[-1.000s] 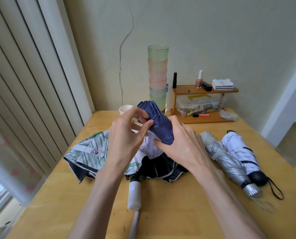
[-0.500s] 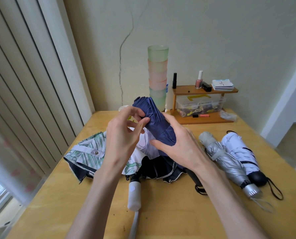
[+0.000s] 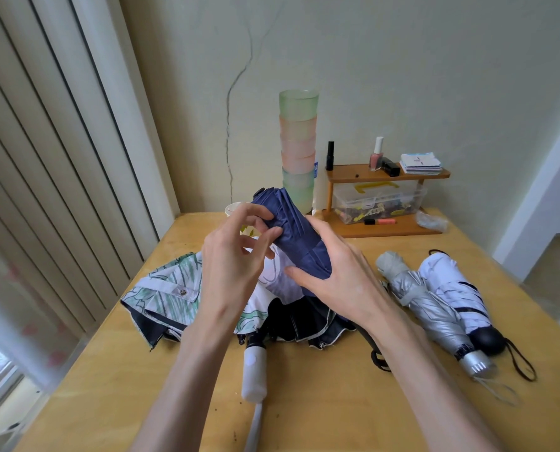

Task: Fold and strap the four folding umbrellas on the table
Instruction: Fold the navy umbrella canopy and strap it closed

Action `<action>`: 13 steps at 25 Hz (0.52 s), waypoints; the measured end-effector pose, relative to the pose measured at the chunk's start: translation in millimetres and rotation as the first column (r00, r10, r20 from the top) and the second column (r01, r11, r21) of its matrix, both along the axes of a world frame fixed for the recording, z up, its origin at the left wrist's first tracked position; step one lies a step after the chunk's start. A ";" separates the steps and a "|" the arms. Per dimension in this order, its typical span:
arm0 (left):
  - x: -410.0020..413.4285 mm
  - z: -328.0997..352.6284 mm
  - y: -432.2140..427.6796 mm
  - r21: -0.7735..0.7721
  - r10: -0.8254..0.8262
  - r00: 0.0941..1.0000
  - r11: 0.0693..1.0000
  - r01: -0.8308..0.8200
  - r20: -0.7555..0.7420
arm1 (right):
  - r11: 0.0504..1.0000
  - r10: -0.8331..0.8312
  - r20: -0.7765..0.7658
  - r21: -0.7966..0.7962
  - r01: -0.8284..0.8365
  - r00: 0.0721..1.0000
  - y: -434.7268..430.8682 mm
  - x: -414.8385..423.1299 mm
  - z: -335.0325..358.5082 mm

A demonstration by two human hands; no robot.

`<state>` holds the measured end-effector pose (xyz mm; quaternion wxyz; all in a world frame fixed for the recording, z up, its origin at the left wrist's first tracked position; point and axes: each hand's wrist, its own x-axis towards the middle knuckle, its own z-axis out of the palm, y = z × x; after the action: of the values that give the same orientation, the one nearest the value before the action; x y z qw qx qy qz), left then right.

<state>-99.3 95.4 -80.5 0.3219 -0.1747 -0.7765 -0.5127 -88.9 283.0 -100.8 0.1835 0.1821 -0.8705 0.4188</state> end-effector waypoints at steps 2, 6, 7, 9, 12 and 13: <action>-1.5 -1.2 -2.5 -0.003 0.018 1.000 1.000 -0.018 0.018 | 1.000 -0.007 -0.005 0.011 0.007 1.000 0.4 0.0 -0.4; -5.2 -2.1 -11.1 -0.083 0.019 0.998 0.996 -0.014 0.052 | 0.998 -0.020 -0.007 0.053 0.020 1.000 -0.7 -1.8 -3.4; -5.8 -2.3 -11.9 -0.111 0.023 0.998 0.994 -0.016 0.060 | 0.998 -0.021 -0.008 0.055 0.022 1.000 -0.5 -2.3 -3.7; -5.3 -3.1 -11.8 -0.185 0.055 0.996 0.982 -0.042 0.068 | 0.998 -0.022 -0.007 0.057 0.022 1.000 0.2 -2.4 -3.8; -3.8 -5.5 -7.8 -0.219 0.095 0.995 0.971 -0.095 -0.010 | 0.999 -0.026 -0.009 0.034 0.026 1.000 0.4 -1.7 -3.2; -2.8 -5.1 -5.8 -0.180 0.092 0.995 0.979 -0.098 -0.046 | 1.000 -0.025 -0.005 0.014 0.026 1.000 0.1 -1.6 -2.6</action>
<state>-102.1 89.6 -85.6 0.3431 -0.1757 -0.8215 -0.4202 -90.5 283.1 -103.5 0.1897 0.1734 -0.8753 0.4097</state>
